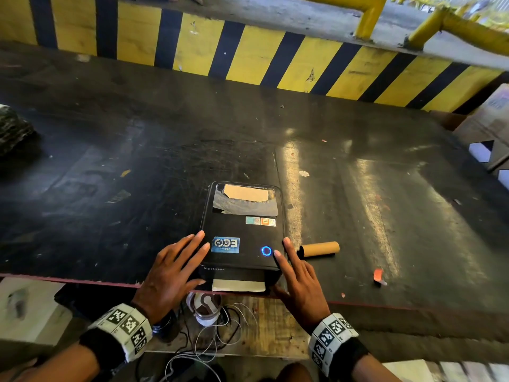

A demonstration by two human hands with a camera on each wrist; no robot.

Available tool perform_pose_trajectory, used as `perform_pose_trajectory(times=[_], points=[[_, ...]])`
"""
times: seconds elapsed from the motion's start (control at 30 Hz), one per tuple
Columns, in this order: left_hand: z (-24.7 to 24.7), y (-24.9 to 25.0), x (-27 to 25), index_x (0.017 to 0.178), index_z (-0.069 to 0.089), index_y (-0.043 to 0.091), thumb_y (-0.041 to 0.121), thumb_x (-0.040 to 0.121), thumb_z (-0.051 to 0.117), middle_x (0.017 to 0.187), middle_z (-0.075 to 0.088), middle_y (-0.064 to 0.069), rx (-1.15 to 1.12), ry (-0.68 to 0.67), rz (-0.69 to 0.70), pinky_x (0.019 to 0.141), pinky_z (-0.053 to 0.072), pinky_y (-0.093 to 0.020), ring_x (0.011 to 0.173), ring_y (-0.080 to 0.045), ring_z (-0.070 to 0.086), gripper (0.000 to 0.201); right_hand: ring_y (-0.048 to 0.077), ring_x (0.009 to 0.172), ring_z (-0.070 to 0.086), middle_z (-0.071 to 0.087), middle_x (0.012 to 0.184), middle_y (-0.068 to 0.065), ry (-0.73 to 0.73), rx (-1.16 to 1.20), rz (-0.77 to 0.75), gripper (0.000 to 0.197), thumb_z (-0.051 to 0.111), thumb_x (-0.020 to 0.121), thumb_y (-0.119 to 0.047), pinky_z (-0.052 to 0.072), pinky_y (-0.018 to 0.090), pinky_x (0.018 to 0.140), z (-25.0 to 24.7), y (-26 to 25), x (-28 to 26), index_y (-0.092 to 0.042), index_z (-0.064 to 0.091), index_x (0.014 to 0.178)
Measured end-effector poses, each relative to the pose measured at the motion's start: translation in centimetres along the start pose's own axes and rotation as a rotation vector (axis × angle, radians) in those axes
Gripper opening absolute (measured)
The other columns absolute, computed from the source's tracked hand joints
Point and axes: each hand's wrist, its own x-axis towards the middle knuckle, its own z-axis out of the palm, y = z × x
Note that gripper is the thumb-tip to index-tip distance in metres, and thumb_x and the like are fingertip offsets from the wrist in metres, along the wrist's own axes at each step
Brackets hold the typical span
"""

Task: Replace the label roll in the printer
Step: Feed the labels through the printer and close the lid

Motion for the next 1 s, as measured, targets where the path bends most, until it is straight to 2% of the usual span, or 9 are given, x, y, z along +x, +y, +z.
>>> perform_pose_trajectory(times=[0.13,0.27,0.4,0.57,0.63,0.73,0.87,0.93,1.0], points=[[-0.2,0.1,0.0,0.14,0.031,0.011,0.053,0.095,0.011,0.15,0.026,-0.007,0.001,-0.017,-0.004,0.116,0.0,-0.024,0.133,-0.027,0.031,0.065,0.02,0.137,0.029,0.018,0.154,0.013,0.013,0.018,0.0,0.104,0.081,0.069,-0.025,0.038,0.031,0.103,-0.1,-0.2,0.0,-0.019,0.014,0.148],[-0.2,0.1,0.0,0.14,0.032,0.011,0.053,0.096,0.012,0.152,0.021,-0.005,-0.012,-0.002,-0.008,0.116,0.001,-0.024,0.133,-0.027,0.032,0.064,0.022,0.136,0.028,0.016,0.154,0.012,0.021,0.032,-0.005,0.109,0.081,0.068,-0.024,0.038,0.034,0.102,-0.2,-0.2,0.1,-0.021,0.009,0.149],[-0.1,0.0,-0.1,0.141,0.03,0.012,0.054,0.095,0.012,0.16,-0.002,0.002,-0.032,0.011,-0.002,0.115,0.001,-0.025,0.135,-0.025,0.029,0.065,0.021,0.137,0.027,0.012,0.155,0.007,0.027,0.05,-0.016,0.111,0.08,0.069,-0.023,0.037,0.034,0.103,-0.2,-0.2,0.0,-0.024,0.004,0.15],[-0.1,0.0,-0.1,0.14,0.033,0.011,0.054,0.095,0.015,0.152,0.025,-0.007,-0.022,0.004,-0.004,0.115,0.002,-0.024,0.134,-0.027,0.031,0.065,0.02,0.138,0.026,0.012,0.156,0.007,0.022,0.077,0.003,0.105,0.076,0.071,-0.024,0.039,0.036,0.103,-0.4,-0.3,0.0,-0.024,0.006,0.15],[-0.2,0.1,-0.1,0.141,0.033,0.012,0.054,0.095,0.015,0.151,0.027,-0.008,-0.042,-0.026,-0.022,0.115,0.002,-0.024,0.134,-0.027,0.031,0.065,0.02,0.137,0.026,0.014,0.155,0.01,0.023,0.081,0.011,0.101,0.072,0.073,-0.027,0.042,0.038,0.103,-0.5,-0.4,0.0,-0.024,0.007,0.15],[0.0,-0.1,-0.2,0.141,0.032,0.012,0.055,0.095,0.015,0.153,0.021,-0.005,-0.059,-0.043,-0.021,0.115,0.002,-0.024,0.135,-0.026,0.03,0.065,0.019,0.137,0.026,0.01,0.156,0.007,0.003,0.099,0.004,0.107,0.076,0.071,-0.026,0.041,0.037,0.103,-0.5,-0.3,0.0,-0.025,0.004,0.15],[-0.3,-0.2,-0.1,0.143,0.028,0.015,0.055,0.094,0.015,0.157,0.009,0.0,-0.069,-0.049,-0.032,0.116,0.002,-0.023,0.136,-0.025,0.028,0.065,0.018,0.137,0.025,-0.008,0.16,-0.003,0.001,0.116,-0.012,0.113,0.081,0.068,-0.023,0.036,0.035,0.104,-0.3,-0.1,-0.1,-0.027,0.002,0.149],[-0.7,0.1,-0.3,0.147,0.019,0.02,0.056,0.094,0.017,0.16,0.0,0.002,-0.068,-0.024,-0.013,0.116,0.001,-0.024,0.139,-0.024,0.023,0.064,0.015,0.138,0.021,-0.007,0.16,-0.004,0.018,0.097,-0.033,0.109,0.079,0.071,-0.025,0.035,0.036,0.105,-0.4,-0.1,0.1,-0.029,0.002,0.149],[0.6,0.8,-1.2,0.148,0.012,0.023,0.057,0.093,0.023,0.16,0.002,0.0,-0.164,-0.022,-0.01,0.116,0.002,-0.024,0.143,-0.021,0.016,0.066,0.015,0.14,0.019,0.002,0.159,0.001,0.034,0.1,-0.008,0.104,0.073,0.075,-0.03,0.036,0.037,0.107,-0.6,0.0,0.1,-0.03,0.002,0.15]])
